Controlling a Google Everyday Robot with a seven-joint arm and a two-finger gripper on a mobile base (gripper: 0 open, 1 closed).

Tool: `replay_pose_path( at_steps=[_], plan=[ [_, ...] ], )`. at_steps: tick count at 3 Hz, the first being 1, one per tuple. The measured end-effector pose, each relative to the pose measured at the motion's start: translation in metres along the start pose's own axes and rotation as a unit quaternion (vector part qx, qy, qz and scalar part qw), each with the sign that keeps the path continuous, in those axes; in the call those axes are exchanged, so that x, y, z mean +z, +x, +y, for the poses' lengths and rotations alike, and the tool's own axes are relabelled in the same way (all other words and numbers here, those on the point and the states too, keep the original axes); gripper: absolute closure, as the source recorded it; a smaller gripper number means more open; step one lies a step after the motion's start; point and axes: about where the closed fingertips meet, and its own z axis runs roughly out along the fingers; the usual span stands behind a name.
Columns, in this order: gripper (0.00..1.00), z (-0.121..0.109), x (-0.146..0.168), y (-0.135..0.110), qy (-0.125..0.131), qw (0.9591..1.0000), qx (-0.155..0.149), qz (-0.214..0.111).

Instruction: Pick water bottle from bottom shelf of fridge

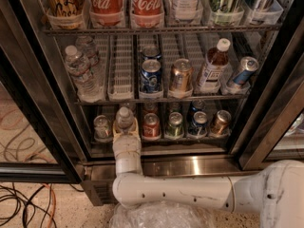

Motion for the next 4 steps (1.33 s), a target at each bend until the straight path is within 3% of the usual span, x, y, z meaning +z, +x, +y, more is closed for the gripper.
replay_pose_path(
  at_steps=[1,2,3,4],
  plan=[
    [1.00,-0.006,-0.023,-0.018,0.000,0.9993,0.024,-0.028],
    [1.00,-0.009,-0.054,-0.045,-0.023,0.9977,0.044,-0.047],
    [1.00,-0.014,-0.082,-0.068,-0.063,0.9952,0.062,-0.041],
    [1.00,-0.025,-0.091,-0.069,-0.080,0.9941,0.065,-0.032]
  ],
)
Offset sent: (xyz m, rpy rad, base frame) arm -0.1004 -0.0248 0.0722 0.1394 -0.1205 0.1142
